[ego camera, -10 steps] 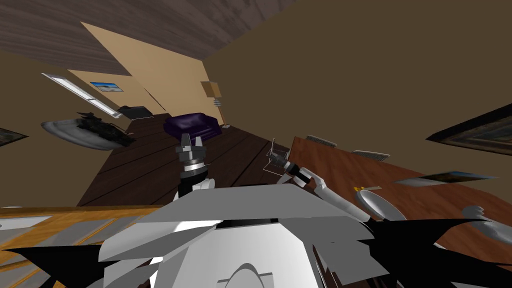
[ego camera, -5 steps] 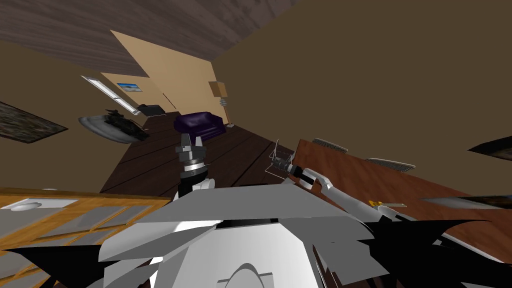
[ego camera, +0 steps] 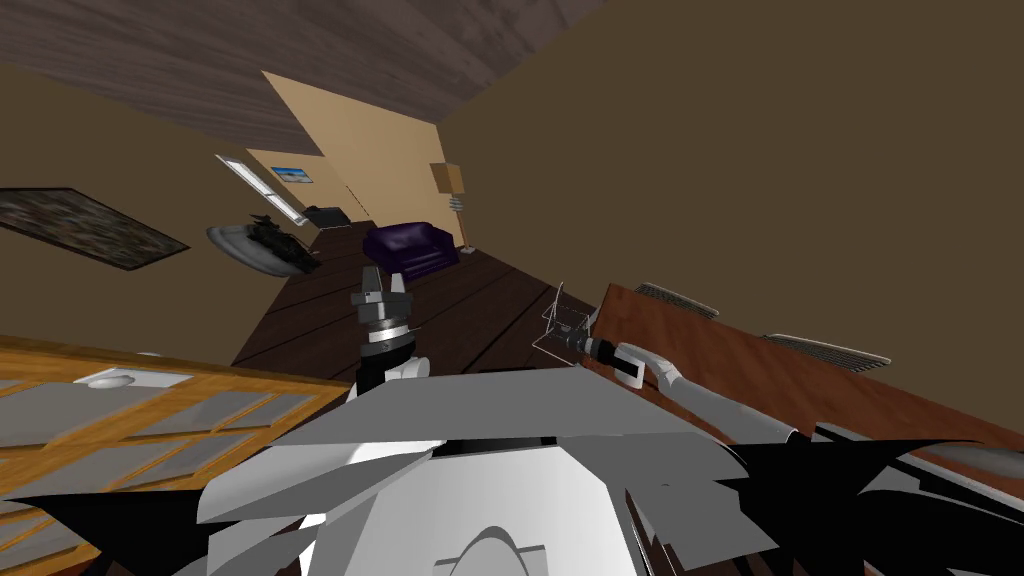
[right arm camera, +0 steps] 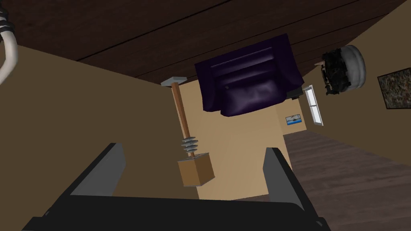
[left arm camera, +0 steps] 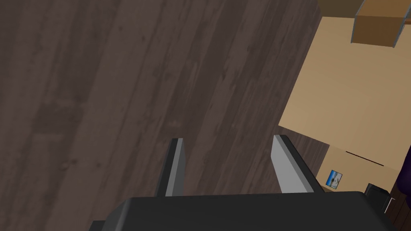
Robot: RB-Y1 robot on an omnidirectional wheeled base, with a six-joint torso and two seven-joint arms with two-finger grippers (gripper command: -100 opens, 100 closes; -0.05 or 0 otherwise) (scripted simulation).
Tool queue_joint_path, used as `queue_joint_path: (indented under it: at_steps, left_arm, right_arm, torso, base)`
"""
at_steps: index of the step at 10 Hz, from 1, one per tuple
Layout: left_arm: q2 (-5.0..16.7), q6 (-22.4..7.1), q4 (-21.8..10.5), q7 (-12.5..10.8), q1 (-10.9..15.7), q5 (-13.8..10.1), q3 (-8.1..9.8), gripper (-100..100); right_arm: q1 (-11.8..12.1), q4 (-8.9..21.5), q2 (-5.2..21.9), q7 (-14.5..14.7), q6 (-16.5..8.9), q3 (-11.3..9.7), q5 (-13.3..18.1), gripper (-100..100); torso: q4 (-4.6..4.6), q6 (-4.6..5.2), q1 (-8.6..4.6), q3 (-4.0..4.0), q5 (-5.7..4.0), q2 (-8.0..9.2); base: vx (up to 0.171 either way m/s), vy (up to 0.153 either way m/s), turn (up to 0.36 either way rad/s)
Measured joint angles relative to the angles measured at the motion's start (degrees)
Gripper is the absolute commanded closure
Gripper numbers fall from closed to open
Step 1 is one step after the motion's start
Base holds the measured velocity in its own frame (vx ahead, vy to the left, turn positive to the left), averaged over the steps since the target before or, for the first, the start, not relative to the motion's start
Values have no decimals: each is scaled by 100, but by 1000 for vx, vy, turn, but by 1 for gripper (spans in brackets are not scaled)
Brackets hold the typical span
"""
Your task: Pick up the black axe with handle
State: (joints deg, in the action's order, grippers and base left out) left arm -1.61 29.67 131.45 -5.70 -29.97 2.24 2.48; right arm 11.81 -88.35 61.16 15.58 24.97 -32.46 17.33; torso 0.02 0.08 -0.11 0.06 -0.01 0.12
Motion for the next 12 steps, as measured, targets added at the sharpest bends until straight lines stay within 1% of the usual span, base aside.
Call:
queue_joint_path:
  at_steps: [1, 2, 3, 4, 5, 6, 7, 8, 9, 10, 11, 12]
  left_arm:
    - [0, 0, 0, 0, 0, 0, 0, 0]
    - [0, 0, 0, 0, 0, 0, 0, 0]
    - [0, 0, 0, 0, 0, 0, 0, 0]
    - [0, 0, 0, 0, -1, 0, 1, 0]
    - [0, 0, 0, 0, 0, 0, 0, 0]
    - [0, 0, 0, 0, 0, 0, 0, 0]
    - [0, 0, 0, 0, -1, 0, 1, 0]
    - [0, 0, 0, 0, 0, 0, 0, 0]
    - [0, 0, 0, 0, 0, 0, 0, 0]
    - [0, 0, 0, 0, 0, 0, 0, 0]
    - [0, 0, 0, 0, 0, 0, 1, 0]
    - [0, 0, 0, 0, 0, 0, 1, 0]
  right_arm:
    - [-45, 141, 91, -4, -3, -82, 29, -100]
    - [-17, 148, 327, -37, -63, -192, 64, -100]
    - [41, 162, 528, -27, -218, -366, 148, -100]
    - [25, 333, 603, -6, -212, -445, 182, -100]
    - [61, 517, 682, 47, -196, -560, 241, -100]
    - [103, 610, 925, 46, -233, -700, 289, -100]
    - [101, 675, 994, 42, -277, -798, 327, -100]
    - [177, 641, 1152, 42, -382, -918, 364, -100]
    - [160, 829, 1117, 82, -371, -990, 407, -100]
    - [115, 980, 1145, 91, -397, -1162, 482, -100]
    - [237, 975, 1302, 112, -501, -1285, 522, -100]
    - [508, 823, 1559, 169, -637, -1314, 509, -100]
  torso:
    - [1, 1, 4, 1, 1, 2]
    - [1, 0, 1, 1, 2, 1]
    - [0, 0, -8, 1, -1, 1]
    - [1, 3, -6, 2, -2, 3]
    - [1, 2, -6, 4, -2, 6]
    - [2, 1, -12, 4, -1, 7]
    - [2, 4, -9, 5, -3, 8]
    - [3, 2, -6, 6, -1, 10]
    - [3, 3, -4, 7, -3, 12]
    - [3, 2, -4, 7, -2, 12]
    - [4, 3, -13, 10, -2, 17]
    - [6, 5, -18, 16, -3, 27]
  base:
    - [27, -50, 138]
    - [27, -78, 214]
    - [18, -68, 69]
    - [10, -63, 111]
    - [8, -86, 173]
    - [5, -76, 46]
    - [2, -68, 78]
    - [-7, -62, 52]
    - [-7, -64, 96]
    - [-19, -96, 130]
    - [-47, -109, 108]
    - [-29, -86, 22]
